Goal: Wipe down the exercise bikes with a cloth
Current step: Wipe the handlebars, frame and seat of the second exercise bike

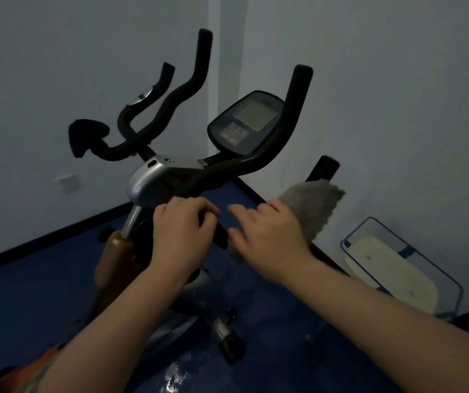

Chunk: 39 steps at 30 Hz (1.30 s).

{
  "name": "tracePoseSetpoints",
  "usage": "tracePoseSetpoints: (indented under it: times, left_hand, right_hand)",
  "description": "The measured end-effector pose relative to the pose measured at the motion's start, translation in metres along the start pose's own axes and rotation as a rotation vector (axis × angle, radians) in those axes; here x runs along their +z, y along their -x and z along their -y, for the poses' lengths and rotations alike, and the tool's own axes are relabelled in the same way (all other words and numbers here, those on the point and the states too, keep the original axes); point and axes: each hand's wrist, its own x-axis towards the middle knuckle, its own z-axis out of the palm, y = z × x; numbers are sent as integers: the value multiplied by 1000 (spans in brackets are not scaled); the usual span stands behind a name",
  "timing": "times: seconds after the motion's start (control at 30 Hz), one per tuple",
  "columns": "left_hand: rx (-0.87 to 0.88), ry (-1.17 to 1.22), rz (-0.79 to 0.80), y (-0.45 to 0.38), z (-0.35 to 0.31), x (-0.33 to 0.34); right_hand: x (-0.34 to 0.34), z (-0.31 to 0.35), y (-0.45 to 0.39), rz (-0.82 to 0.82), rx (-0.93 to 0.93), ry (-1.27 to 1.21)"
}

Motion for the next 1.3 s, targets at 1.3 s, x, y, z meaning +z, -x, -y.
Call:
tracePoseSetpoints:
  times: [1.3]
  left_hand:
    - [-229,78,-299,17,26,0]
  right_hand:
    - [0,13,-5,346,-76,104]
